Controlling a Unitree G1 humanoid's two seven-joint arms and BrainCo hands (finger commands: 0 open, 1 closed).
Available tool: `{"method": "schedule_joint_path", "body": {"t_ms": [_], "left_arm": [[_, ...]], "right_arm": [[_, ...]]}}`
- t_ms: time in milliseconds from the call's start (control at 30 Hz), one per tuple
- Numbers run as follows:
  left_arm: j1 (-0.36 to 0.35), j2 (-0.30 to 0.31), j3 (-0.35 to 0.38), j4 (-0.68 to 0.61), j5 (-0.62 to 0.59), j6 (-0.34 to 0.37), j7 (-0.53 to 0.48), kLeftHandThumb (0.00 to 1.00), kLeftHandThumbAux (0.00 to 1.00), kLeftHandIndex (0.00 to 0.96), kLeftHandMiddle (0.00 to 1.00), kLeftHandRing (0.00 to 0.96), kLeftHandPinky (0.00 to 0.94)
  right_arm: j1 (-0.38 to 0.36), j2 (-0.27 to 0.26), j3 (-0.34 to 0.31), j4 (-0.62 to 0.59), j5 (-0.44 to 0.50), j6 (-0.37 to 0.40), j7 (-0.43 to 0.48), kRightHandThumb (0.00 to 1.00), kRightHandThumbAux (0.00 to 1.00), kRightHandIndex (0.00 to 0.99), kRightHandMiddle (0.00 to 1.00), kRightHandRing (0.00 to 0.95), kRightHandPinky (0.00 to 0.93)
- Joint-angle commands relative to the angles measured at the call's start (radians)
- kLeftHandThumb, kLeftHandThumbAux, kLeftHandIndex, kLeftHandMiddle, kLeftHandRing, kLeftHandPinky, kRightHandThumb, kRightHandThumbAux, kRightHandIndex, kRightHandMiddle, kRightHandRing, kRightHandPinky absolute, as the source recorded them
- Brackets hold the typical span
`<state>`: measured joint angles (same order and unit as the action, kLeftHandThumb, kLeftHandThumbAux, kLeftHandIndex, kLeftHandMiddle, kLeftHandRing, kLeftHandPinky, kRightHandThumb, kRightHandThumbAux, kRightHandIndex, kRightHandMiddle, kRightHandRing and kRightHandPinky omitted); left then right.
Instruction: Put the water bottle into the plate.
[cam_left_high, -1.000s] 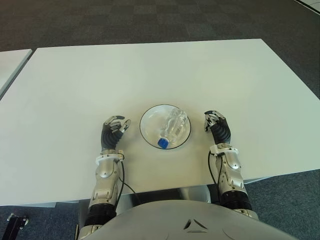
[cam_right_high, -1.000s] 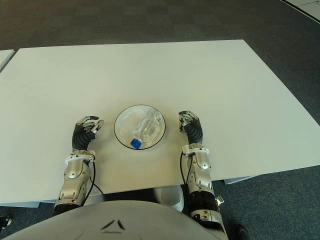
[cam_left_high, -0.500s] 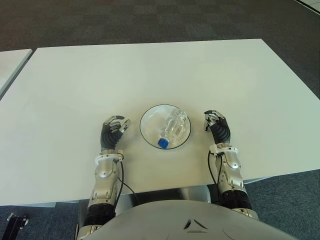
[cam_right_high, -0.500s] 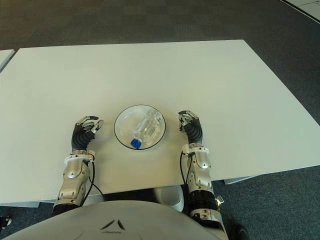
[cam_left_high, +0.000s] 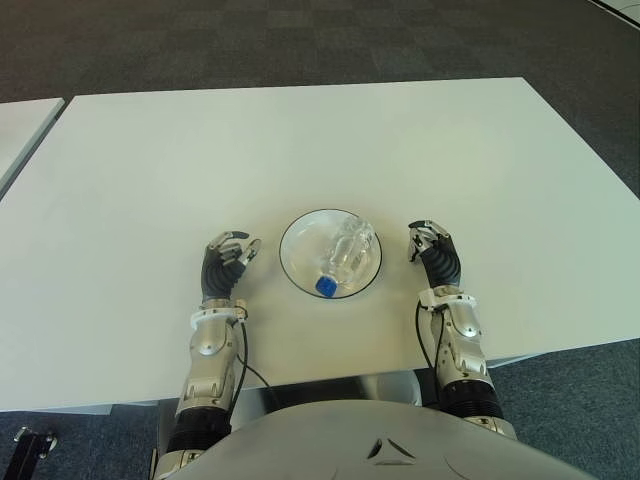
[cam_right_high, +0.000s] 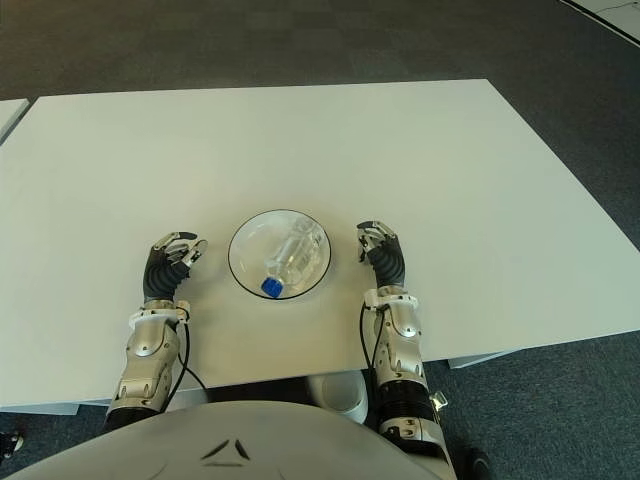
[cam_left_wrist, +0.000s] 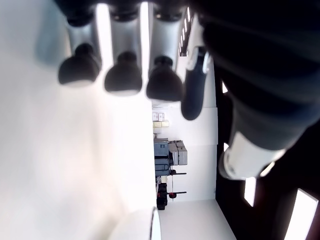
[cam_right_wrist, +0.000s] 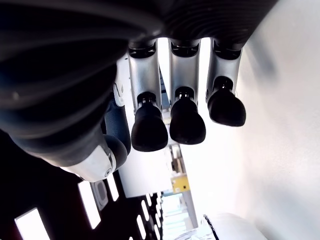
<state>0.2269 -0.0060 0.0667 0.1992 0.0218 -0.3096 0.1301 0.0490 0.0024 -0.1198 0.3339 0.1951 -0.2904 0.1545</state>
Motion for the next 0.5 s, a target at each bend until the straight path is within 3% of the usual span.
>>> {"method": "schedule_joint_path", "body": {"t_ms": [33,500], "left_arm": [[0.010,-0.005,-0.002,-0.006,0.003,0.012,-0.004,0.701,0.720,0.437,0.847,0.847,0.834],[0.016,-0.006,-0.003,-0.020,0.001,0.035,-0.009,0.702,0.720,0.436,0.842,0.840,0.818]], "right_arm": [[0.024,0.008,-0.004,0.024,0.002,0.039,-0.008,0.702,0.731,0.437,0.834,0.819,0.792],[0.026,0.007,-0.002,0.018,0.001,0.038,-0.006,0.701,0.732,0.437,0.837,0.822,0.793]]}}
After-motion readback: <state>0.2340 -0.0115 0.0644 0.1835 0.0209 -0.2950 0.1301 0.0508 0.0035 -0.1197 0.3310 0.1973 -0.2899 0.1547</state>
